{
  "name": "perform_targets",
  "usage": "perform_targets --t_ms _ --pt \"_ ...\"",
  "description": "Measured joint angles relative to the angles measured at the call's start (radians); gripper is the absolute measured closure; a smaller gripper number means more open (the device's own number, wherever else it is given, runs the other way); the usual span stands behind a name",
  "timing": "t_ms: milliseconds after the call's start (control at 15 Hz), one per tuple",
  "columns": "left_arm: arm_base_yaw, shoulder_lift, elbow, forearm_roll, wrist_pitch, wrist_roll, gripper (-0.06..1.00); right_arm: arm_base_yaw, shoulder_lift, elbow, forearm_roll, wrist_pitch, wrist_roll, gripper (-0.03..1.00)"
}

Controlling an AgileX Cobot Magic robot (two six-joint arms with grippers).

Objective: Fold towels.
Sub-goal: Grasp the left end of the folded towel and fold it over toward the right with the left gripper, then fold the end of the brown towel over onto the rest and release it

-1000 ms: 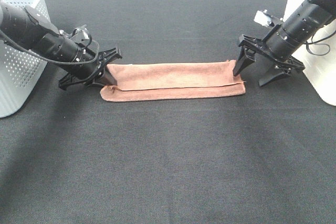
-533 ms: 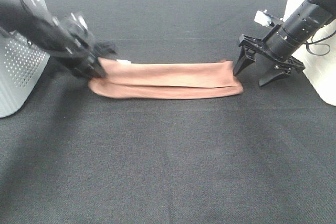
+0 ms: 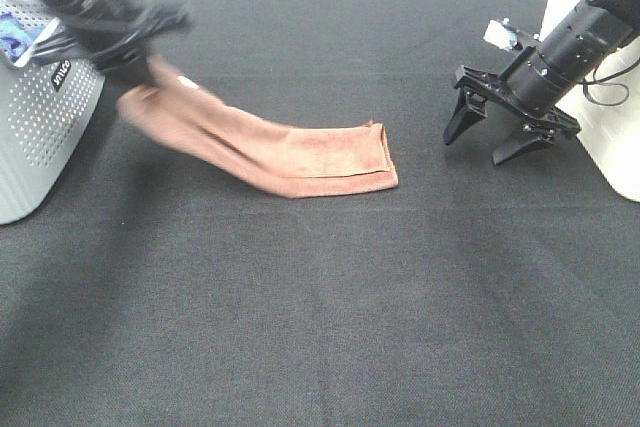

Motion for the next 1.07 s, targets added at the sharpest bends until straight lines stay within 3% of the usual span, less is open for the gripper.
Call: perform_targets --t_ms 67,333,733,867,933,1067 --pt "-0.035 0.017 -0.026 -0.078 -0.007 0.011 0.92 0.0 0.0 0.0 0.0 0.0 0.0 0.25" --pt "-0.153 0.187 -0.179 -0.251 -0.031 0.022 0.92 0.0 0.0 0.0 0.001 0.0 0.0 0.25" --pt "-0.262 0.488 -0.531 -0.297 -0.06 -0.083 0.9 0.0 0.0 0.0 0.02 0.0 0.0 0.25" --pt "-0.278 0.522 -0.546 -0.299 -0.091 -0.13 0.76 0.0 0.0 0.0 0.043 0.0 0.0 0.25" --pt "-0.278 0.522 -0.546 -0.299 -0.091 -0.13 0.76 0.0 0.0 0.0 0.043 0.0 0.0 0.25" --pt "-0.289 0.527 -0.548 -0.343 -0.121 -0.141 0.5 0.0 0.0 0.0 0.053 0.001 0.0 0.25"
